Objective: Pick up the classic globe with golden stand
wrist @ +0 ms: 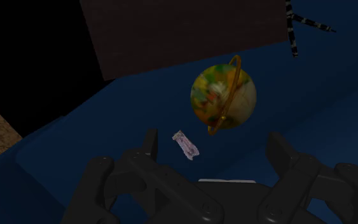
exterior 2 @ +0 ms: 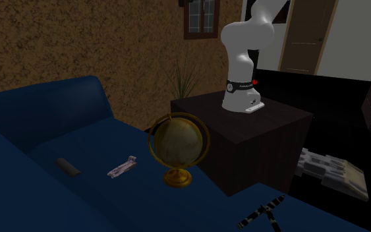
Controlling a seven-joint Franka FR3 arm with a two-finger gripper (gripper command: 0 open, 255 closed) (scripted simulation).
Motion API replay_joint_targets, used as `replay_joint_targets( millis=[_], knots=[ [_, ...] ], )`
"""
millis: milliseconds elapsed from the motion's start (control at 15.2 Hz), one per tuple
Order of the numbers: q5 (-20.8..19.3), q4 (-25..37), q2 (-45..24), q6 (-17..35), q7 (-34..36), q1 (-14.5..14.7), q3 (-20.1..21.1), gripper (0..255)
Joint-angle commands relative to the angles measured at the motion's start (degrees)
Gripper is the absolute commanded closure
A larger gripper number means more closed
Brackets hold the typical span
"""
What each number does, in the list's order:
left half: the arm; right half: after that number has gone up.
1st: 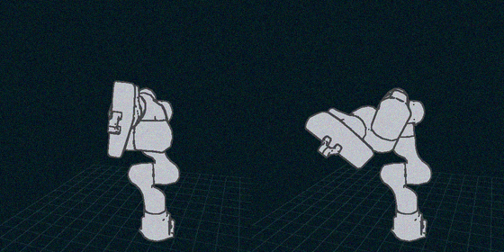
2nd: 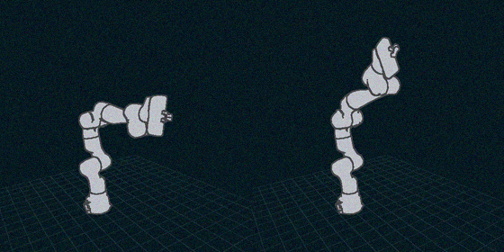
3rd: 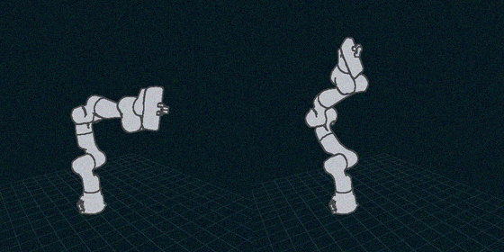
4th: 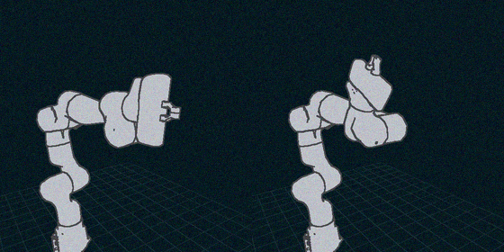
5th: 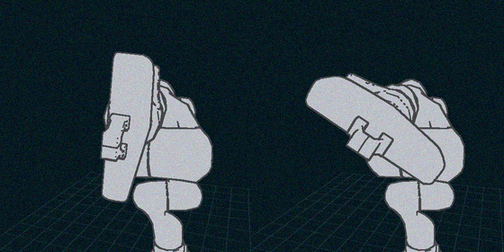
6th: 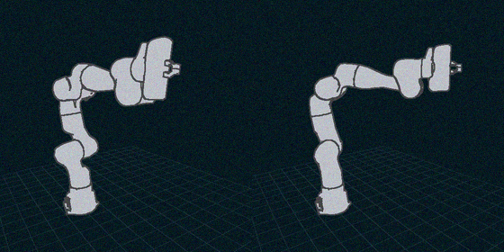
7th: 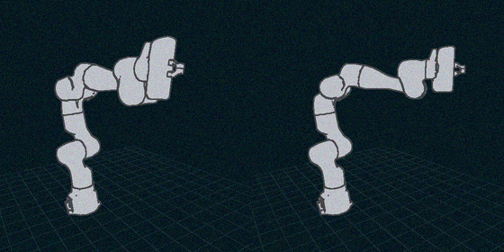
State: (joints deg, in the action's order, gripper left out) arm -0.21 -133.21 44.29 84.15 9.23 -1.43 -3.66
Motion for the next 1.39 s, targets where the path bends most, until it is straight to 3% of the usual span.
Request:
replay_joint_targets(
  millis=[0,726,1320],
  knots=[
    [0.0,0.0,0.0,0.0,0.0,0.0,0.0,0],
    [4.02,-19.51,-1.83,23.39,9.02,0.21,5.18,0],
    [7.68,-28.07,-15.09,47.0,16.1,1.29,10.08,0]
  ],
)
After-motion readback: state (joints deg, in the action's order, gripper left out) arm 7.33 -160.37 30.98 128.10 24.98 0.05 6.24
